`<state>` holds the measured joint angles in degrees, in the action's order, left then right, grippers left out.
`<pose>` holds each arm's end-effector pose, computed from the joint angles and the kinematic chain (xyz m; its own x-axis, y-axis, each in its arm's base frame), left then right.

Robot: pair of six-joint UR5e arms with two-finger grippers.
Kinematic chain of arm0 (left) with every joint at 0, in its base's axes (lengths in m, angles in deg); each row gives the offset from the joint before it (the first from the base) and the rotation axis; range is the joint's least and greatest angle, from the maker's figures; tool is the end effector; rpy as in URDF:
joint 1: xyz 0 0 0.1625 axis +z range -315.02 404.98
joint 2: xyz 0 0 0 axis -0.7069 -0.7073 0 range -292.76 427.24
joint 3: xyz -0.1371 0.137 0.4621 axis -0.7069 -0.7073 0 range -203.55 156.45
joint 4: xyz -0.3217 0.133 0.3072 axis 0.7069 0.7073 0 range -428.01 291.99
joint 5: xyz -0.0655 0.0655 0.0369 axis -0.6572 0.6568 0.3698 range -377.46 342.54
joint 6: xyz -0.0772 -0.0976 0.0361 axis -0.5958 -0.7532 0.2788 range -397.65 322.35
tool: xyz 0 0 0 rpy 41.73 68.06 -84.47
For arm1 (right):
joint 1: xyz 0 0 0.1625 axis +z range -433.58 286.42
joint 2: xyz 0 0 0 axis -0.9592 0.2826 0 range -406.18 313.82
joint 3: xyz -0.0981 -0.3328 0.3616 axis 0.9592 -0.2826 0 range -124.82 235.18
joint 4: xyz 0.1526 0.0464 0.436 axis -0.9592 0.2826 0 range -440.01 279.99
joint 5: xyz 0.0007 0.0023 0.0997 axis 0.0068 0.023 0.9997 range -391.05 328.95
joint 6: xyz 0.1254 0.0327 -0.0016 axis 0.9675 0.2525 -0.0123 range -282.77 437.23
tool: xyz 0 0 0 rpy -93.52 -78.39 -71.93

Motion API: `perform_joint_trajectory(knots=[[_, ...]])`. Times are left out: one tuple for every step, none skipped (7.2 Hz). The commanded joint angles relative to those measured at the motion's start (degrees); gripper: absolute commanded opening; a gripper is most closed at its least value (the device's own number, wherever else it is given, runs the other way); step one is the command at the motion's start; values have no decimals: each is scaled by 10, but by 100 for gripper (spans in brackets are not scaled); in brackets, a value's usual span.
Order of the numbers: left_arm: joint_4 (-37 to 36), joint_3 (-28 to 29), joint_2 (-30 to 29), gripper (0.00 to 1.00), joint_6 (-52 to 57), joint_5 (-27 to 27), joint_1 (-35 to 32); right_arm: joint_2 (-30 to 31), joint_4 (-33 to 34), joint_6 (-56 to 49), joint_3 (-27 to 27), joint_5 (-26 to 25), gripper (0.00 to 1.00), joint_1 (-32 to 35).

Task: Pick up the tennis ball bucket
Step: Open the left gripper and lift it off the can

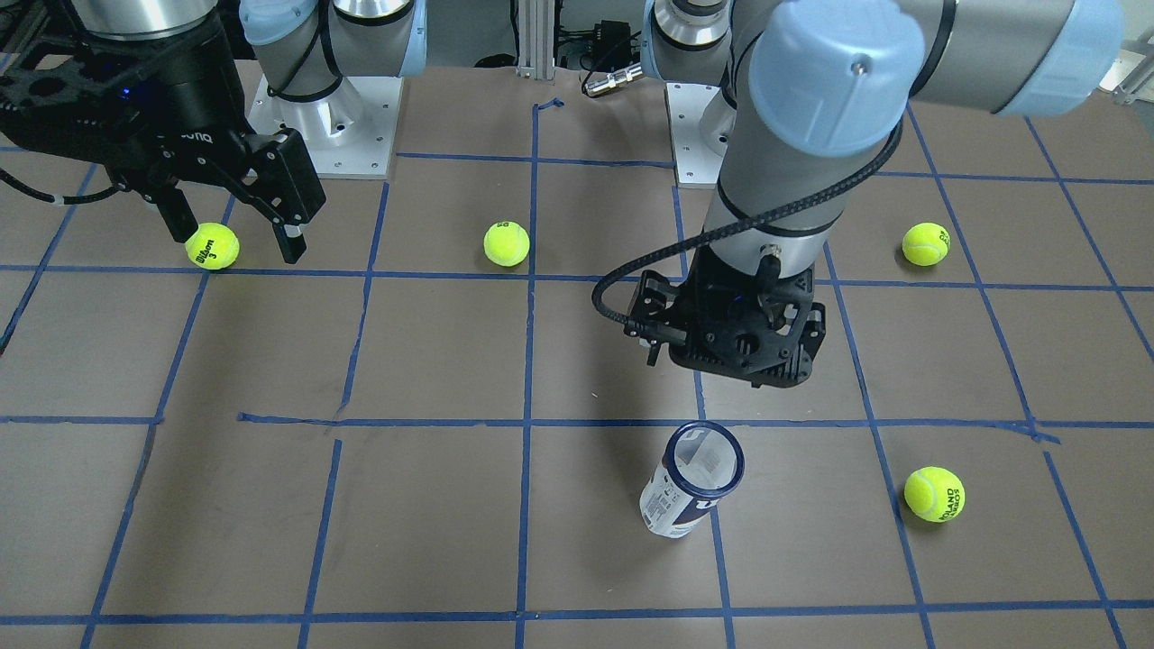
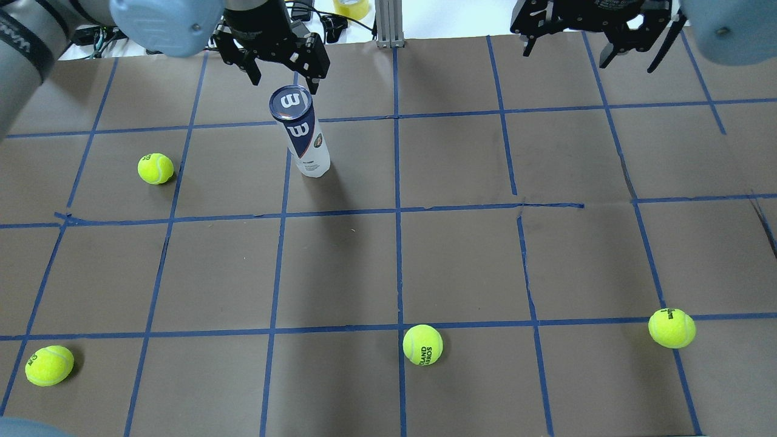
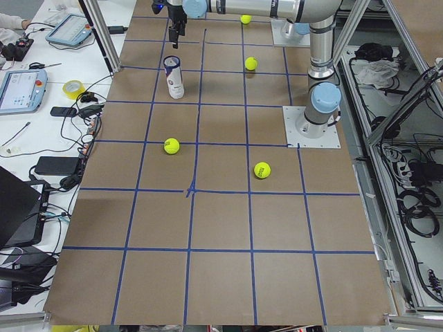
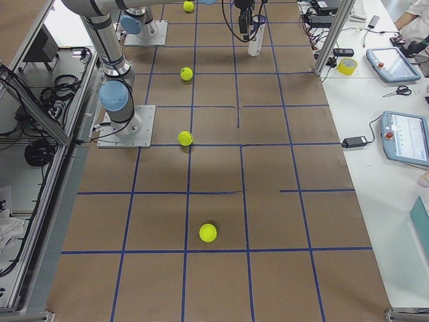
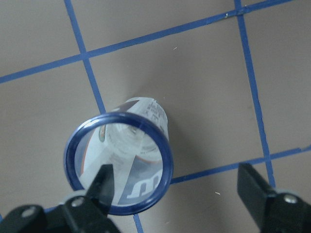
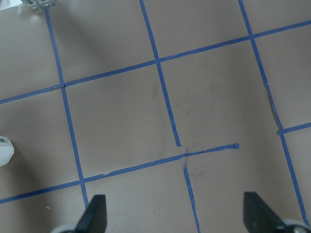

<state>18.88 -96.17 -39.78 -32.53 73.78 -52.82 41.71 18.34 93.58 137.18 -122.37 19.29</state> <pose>-0.2242 -0.6746 0.5211 -0.9746 0.2223 -0.0270 0.2235 0.9730 -0.0583 0.1596 -0.5821 0.6079 -0.9721 0.2297 -0.0479 0.2344 0.9414 -0.2424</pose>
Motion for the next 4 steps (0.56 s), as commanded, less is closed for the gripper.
perform_joint_trajectory(knots=[[90,-3,57,100,2,0,41,0,0,0,0,0,100,0],[109,-15,77,100,8,-4,75,0,-1,0,0,1,100,0],[112,-50,104,100,10,2,91,0,0,0,0,1,100,0],[109,-58,119,100,12,1,117,0,0,0,1,1,100,0]])
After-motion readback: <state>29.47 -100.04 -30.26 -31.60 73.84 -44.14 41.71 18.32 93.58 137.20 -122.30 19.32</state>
